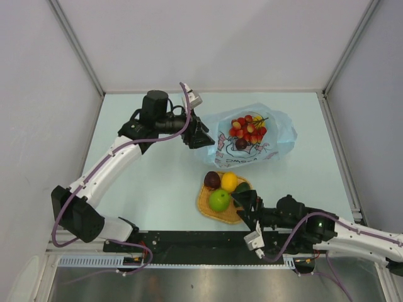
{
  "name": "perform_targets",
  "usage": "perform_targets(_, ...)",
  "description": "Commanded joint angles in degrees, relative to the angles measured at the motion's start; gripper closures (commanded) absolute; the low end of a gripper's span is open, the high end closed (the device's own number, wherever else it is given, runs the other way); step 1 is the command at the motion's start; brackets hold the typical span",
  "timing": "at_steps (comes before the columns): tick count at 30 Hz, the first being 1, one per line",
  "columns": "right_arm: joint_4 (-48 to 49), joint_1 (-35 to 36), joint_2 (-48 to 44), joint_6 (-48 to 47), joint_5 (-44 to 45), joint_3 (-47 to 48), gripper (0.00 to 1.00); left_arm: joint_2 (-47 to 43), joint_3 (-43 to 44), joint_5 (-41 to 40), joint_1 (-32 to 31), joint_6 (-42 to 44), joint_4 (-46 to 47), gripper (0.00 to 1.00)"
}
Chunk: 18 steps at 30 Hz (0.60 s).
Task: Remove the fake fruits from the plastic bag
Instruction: Place the fake fruit on the plate, then take out the fake fruit from the plastic bag.
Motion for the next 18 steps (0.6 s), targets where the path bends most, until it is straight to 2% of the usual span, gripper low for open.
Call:
perform_targets(1,0.1,-0.1,1.7,6.0,8.3,6.4,0.03,-3.1,-1.8,-6.8,0.4,-0.6,0.2,0.27)
perform_targets(3,6.3,-0.2,4.6,8.3,16.7,7.5,0.05,-3.8,-2.8,-9.1,0.4,-2.9,0.2,0.24)
perform_targets(4,15.1,-0.1,8.8,9.2,19.2,8.0,0.04,-4.5,-3.2,-9.7,0.4,-3.8,0.6,0.23)
perform_targets(6,21.3,-1.4,14.5,11.0,25.6,12.9,0.04,-5.3,-4.8,-10.9,0.4,-5.8,1.6,0.22)
perform_targets(7,25.7,-2.3,19.8,13.5,27.1,14.5,0.04,-5.8,-5.3,-10.8,0.4,-6.8,2.2,0.21)
perform_targets(9,31.0,-7.0,23.5,16.7,29.4,17.6,0.04,-5.6,-6.3,-10.5,0.4,-8.2,3.6,0.2)
perform_targets(11,36.8,-11.0,26.3,19.7,28.0,17.9,0.01,-4.1,-5.4,-9.8,0.4,-9.4,3.8,0.2)
perform_targets(12,37.3,-14.4,27.0,21.1,26.3,19.3,0.01,-3.3,-4.9,-9.6,0.4,-9.7,3.7,0.2)
perform_targets(13,34.0,-15.9,27.7,26.5,25.7,20.7,0.02,-2.8,-4.3,-8.2,0.4,-10.0,3.2,0.2)
perform_targets(15,24.0,-20.4,30.6,33.8,21.7,24.8,0.08,-1.6,-2.9,-6.9,0.4,-10.7,2.5,0.22)
perform_targets(16,21.6,-25.6,31.8,37.3,20.1,28.3,0.11,-1.6,-2.6,-6.7,0.4,-10.5,1.2,0.24)
perform_targets(17,19.5,-27.9,33.4,43.6,18.9,30.3,0.15,-2.3,-2.4,-7.6,0.4,-10.2,0.4,0.25)
perform_targets(18,17.5,-29.8,36.1,45.9,15.8,31.9,0.17,-2.7,-2.4,-8.2,0.6,-9.8,-0.3,0.25)
